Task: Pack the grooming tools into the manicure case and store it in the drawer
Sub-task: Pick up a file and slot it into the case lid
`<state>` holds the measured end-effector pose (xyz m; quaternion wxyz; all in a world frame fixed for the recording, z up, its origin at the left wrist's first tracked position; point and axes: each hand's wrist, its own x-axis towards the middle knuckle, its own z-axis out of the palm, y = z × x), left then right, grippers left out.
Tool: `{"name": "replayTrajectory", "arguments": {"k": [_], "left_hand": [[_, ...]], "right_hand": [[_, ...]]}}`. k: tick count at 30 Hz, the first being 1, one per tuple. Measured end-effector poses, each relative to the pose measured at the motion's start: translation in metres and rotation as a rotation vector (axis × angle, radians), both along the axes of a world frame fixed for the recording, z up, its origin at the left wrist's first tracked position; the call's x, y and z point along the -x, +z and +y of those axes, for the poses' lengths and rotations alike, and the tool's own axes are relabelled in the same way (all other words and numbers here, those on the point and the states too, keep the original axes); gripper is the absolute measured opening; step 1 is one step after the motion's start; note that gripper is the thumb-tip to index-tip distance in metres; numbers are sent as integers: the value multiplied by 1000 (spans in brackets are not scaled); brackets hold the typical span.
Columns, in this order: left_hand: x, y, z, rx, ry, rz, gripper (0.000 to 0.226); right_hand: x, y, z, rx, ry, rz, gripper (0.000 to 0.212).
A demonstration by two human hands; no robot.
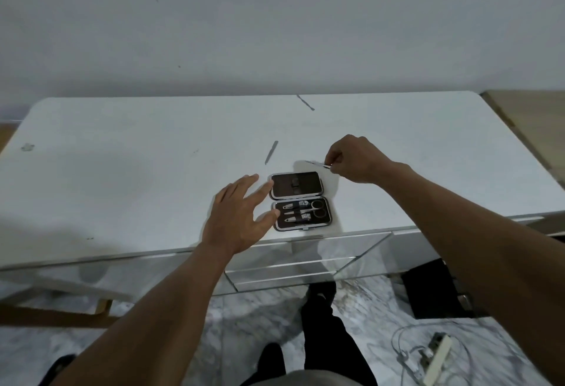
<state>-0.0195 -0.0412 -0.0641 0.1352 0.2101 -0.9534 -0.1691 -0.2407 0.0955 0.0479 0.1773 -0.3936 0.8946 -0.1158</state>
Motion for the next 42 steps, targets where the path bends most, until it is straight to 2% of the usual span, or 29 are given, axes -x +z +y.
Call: {"name": "replayTrajectory", "arguments": {"k": [7, 13, 28, 42], "left_hand": [[0, 0, 0, -1, 7, -10, 64], [1, -2, -1, 21, 9, -11, 63], [2, 0, 1, 16, 19, -6, 63], [2, 1, 0, 13, 26, -22, 62]], "right_hand": [[-9, -5, 7, -102, 158, 126, 22], [-11, -17, 5, -131, 190, 234, 26], [-8, -25, 1, -73, 218, 130, 29], [-18, -29, -11, -69, 249, 53, 17]]}}
